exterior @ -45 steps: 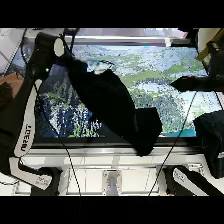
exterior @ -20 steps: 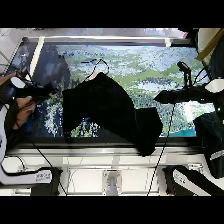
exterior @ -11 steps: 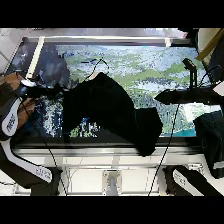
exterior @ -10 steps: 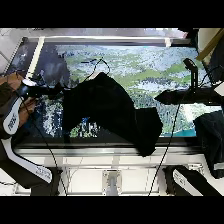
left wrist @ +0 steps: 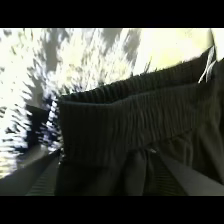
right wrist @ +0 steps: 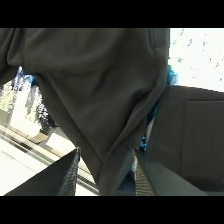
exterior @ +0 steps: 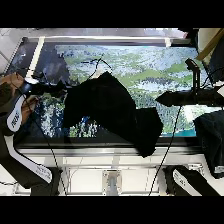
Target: Fold the clothes and pants, and hang the long-sleeved shirts on hangers.
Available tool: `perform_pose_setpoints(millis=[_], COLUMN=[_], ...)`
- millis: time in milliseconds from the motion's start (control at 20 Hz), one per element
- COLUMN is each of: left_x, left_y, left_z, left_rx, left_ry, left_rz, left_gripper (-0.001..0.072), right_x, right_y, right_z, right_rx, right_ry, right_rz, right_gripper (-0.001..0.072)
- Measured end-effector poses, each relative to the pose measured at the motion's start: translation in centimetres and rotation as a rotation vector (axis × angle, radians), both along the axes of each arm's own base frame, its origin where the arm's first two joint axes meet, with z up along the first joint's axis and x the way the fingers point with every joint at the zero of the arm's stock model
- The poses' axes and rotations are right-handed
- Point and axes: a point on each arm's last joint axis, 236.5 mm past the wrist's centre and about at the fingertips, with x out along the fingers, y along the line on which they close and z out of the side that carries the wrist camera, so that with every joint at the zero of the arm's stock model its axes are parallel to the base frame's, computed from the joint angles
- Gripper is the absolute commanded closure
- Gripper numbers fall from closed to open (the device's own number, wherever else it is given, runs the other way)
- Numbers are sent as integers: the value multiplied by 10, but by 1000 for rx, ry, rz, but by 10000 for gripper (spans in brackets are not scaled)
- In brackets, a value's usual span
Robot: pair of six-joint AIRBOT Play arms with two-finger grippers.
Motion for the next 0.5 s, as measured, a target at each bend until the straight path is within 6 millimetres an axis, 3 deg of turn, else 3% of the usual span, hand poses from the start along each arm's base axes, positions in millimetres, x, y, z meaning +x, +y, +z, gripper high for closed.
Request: perform_pose_setpoints(millis=[100,200,500], left_x=[2,-1,-3], left_y=[14,20,-4], left_z=[11,10,-17], left_rx=[3,-4,-39], left_ry=[-19,-7,42], left_rz=[25,32,-2], left_gripper=[60,60,60], right_x=[1,6,13], right_y=[-2,-4,-6], right_z=[-1,0,3], right_rx=[-8,-13,-7], right_ry=[-4,-18,-43], right_rz=[-6,-19,-48], right_gripper=[323,323,323])
